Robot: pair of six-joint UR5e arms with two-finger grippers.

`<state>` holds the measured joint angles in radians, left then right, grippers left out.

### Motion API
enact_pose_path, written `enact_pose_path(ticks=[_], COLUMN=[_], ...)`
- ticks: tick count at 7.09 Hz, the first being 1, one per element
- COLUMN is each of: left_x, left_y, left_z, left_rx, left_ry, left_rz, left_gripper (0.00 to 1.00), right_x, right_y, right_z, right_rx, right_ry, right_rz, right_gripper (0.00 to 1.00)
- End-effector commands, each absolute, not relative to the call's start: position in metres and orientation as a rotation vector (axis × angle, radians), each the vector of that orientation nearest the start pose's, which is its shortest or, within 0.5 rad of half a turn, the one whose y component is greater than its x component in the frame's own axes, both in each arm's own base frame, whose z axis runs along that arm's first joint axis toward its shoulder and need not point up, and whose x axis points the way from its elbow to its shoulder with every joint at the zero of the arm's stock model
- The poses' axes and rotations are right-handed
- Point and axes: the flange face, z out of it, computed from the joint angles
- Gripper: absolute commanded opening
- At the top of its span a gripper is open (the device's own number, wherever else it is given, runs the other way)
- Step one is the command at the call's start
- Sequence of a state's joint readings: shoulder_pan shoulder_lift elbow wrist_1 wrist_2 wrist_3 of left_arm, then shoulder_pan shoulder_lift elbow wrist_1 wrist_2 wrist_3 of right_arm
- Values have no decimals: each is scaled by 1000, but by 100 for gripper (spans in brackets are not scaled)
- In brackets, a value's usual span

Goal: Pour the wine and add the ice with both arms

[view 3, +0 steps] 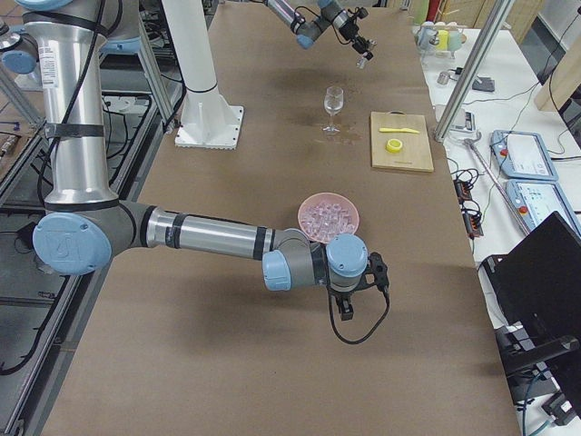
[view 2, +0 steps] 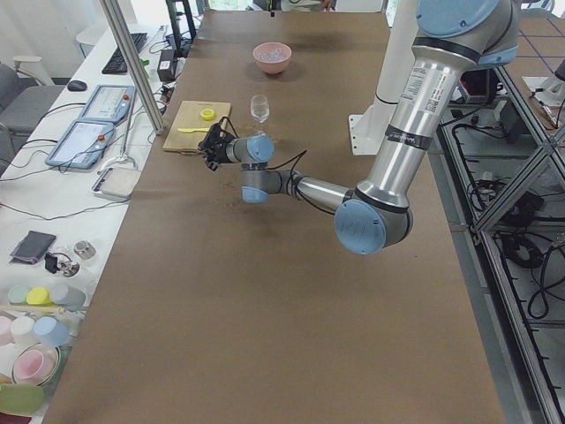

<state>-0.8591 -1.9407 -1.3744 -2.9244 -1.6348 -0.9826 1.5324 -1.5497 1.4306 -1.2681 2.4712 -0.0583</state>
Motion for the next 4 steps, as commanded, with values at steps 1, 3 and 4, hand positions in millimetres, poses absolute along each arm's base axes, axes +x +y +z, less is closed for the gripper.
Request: enact_pose_path(ticks=[1,3,4], left_x=[324,321,321], left_y=[-570,-567,-567], left_z=[392,378,364], left_rx=[989,1001,961], left_ry=[1182,1205,1255], left_rz=[-160,-160,-217], left_gripper=[0,0,0], right_x=[36,36,36], right_y=[-508,-508,-507], right_z=[678,677,678], right_rx=[178,178,176], right_ry=[-897,-897,-897], right_rz=[-171,-169,-168], right_gripper=[100,100,100])
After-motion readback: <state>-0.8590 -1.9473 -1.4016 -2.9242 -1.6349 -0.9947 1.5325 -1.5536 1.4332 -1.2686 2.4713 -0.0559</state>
